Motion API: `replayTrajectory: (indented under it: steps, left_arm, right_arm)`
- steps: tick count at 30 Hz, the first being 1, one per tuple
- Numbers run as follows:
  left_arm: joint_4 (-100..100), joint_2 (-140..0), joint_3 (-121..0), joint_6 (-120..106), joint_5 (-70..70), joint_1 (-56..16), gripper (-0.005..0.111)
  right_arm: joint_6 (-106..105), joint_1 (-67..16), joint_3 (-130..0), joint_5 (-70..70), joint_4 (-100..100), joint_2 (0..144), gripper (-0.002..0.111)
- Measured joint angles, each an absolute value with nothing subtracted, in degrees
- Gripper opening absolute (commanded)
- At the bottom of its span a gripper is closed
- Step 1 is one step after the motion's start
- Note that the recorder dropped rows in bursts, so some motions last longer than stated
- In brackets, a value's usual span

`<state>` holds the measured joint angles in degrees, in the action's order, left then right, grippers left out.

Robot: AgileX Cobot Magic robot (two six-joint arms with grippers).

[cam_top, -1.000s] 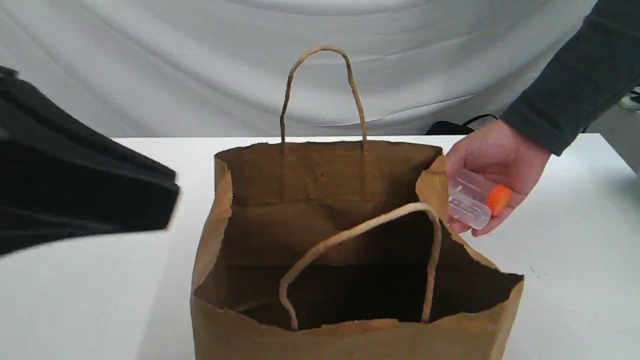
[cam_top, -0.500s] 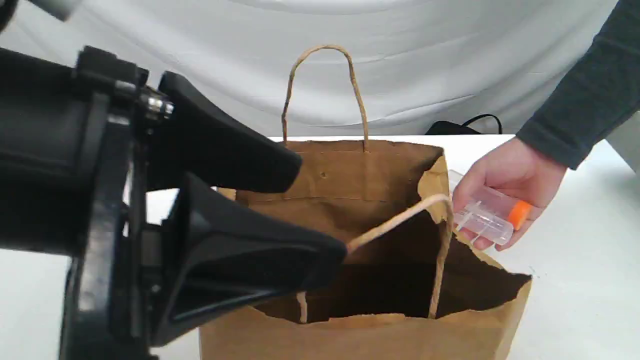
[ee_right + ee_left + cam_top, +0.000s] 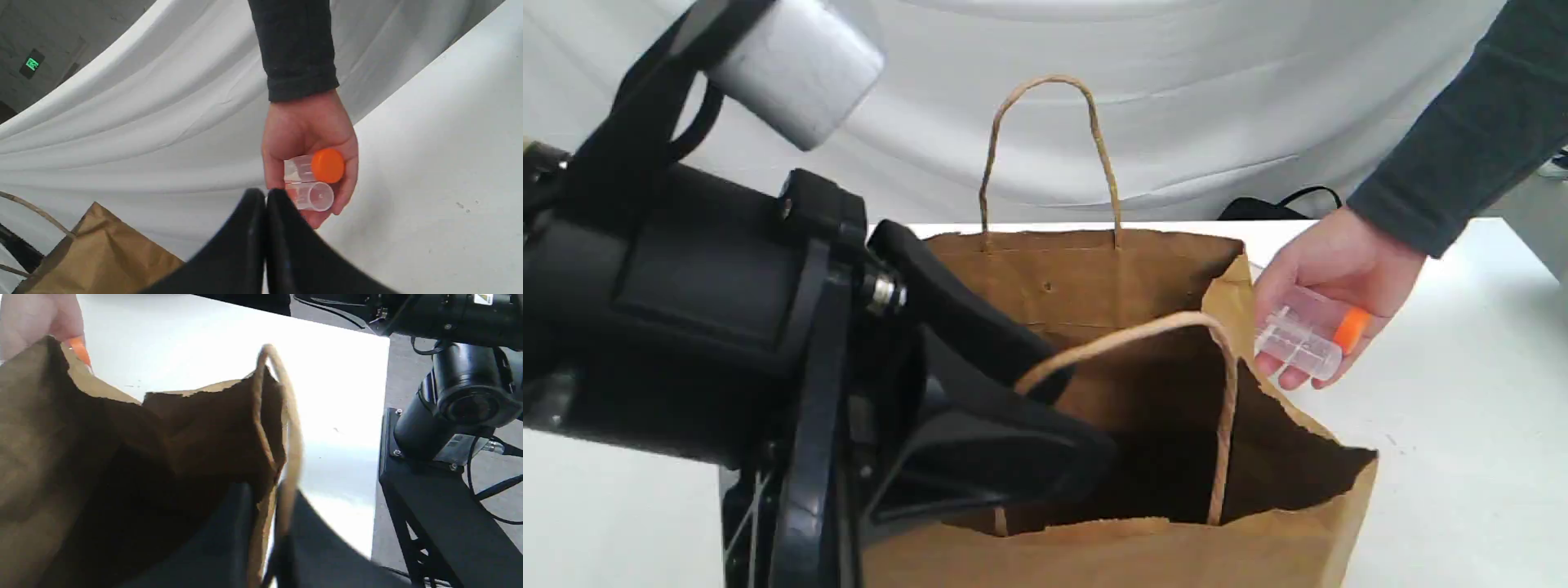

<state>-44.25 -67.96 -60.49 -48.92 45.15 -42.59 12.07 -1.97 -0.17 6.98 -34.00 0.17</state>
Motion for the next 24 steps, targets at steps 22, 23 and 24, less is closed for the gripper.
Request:
replayTrajectory:
  steps: [22, 23, 24]
  left_arm:
    - [-46.15, -68.73, -60.49, -52.75, 41.0, -42.68, 0.0]
    - [-46.15, -68.97, -60.49, -52.75, 41.0, -42.68, 0.0]
    - [-46.38, -69.21, -60.49, -52.75, 40.96, -42.68, 0.0]
  right_arm:
    - [-20.44, -1.97, -69.41, 45.99, -26.18, 46.96, 0.0]
    - [-21.01, -1.97, -74.17, 49.64, -26.18, 51.12, 0.0]
    - [-21.49, -1.97, -78.76, 53.25, -26.18, 55.15, 0.0]
